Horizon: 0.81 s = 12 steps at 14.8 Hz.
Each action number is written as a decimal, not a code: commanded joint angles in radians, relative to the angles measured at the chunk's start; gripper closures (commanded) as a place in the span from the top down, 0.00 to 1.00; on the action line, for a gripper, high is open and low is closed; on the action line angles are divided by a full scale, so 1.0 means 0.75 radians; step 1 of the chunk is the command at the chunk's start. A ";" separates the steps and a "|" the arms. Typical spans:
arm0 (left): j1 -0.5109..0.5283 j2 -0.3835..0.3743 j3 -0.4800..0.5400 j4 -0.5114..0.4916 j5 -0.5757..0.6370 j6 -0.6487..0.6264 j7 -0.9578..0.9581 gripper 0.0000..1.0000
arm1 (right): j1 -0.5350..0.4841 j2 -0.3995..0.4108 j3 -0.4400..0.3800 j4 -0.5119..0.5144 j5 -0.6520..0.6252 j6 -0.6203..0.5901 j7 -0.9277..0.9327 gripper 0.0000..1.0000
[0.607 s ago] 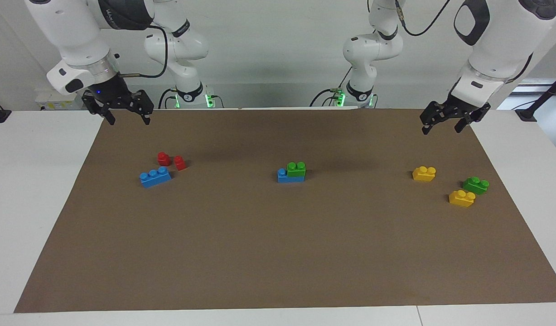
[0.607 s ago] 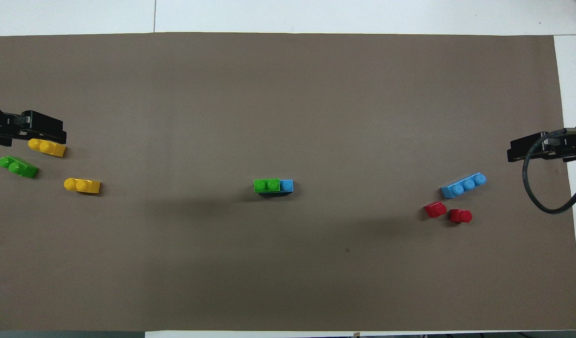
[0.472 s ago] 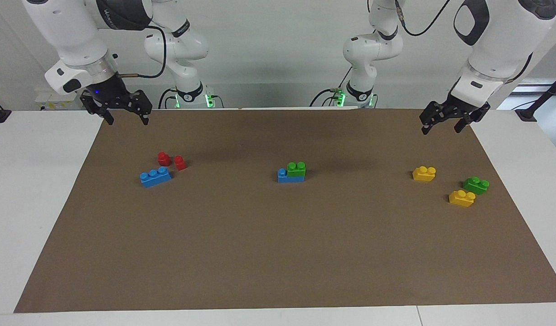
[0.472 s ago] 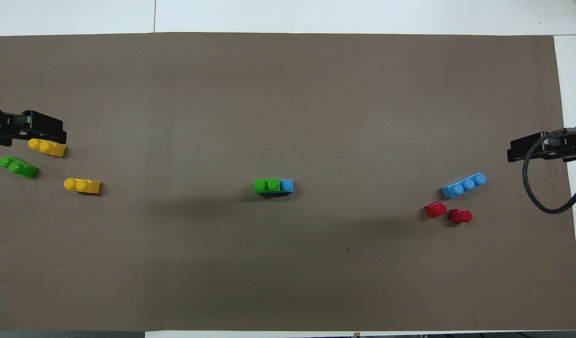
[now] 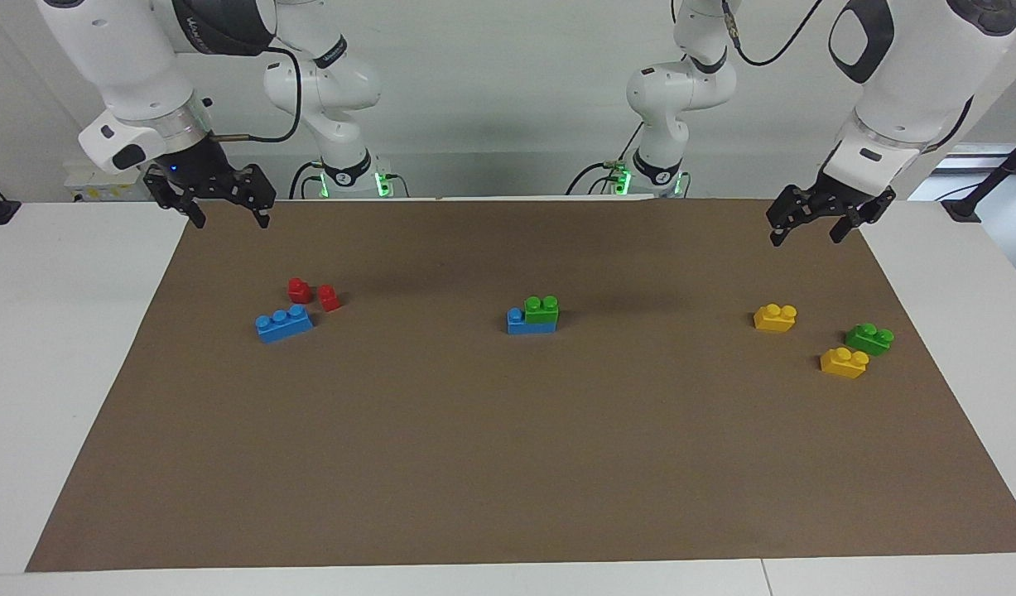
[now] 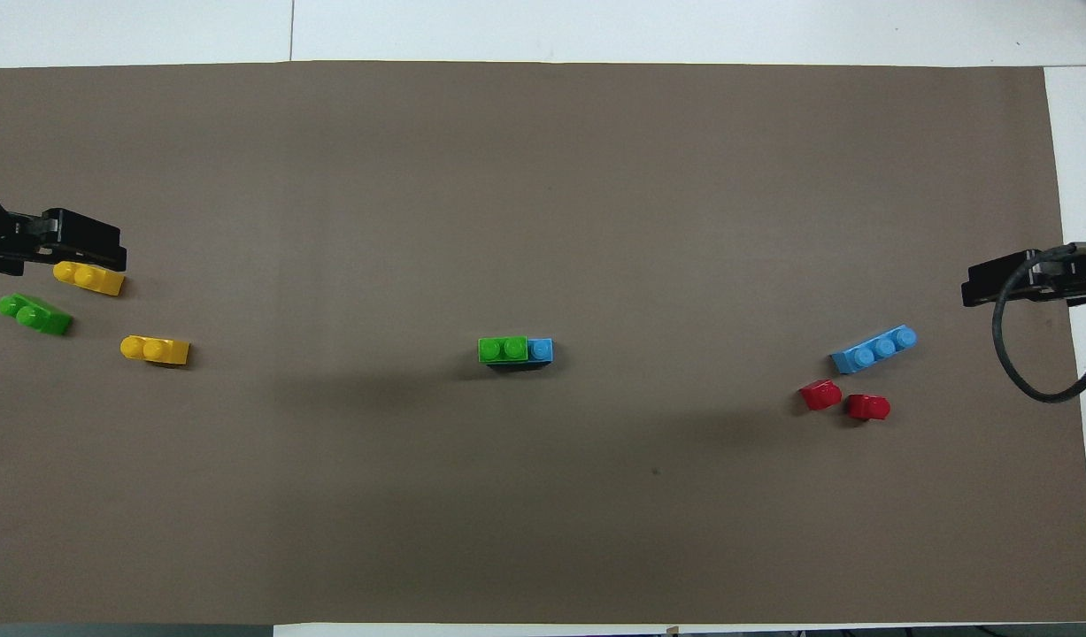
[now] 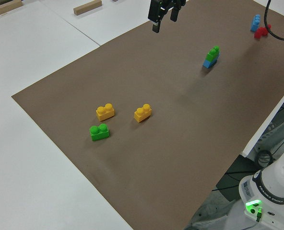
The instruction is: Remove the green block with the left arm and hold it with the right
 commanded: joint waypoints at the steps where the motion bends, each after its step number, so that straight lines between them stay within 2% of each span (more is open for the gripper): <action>1: 0.000 -0.036 -0.007 -0.060 -0.021 0.041 -0.018 1.00 | -0.007 -0.001 0.027 -0.005 -0.012 0.064 0.173 0.99; 4: -0.030 -0.071 -0.019 -0.125 -0.021 0.065 -0.214 1.00 | 0.099 0.007 0.032 -0.046 0.003 0.127 0.627 0.96; 7: -0.098 -0.106 -0.019 -0.215 -0.023 0.151 -0.439 1.00 | 0.177 0.034 0.032 -0.097 0.156 0.223 1.137 0.96; 12: -0.198 -0.188 -0.019 -0.393 -0.045 0.286 -0.764 1.00 | 0.285 0.183 0.032 -0.111 0.409 0.315 1.628 0.96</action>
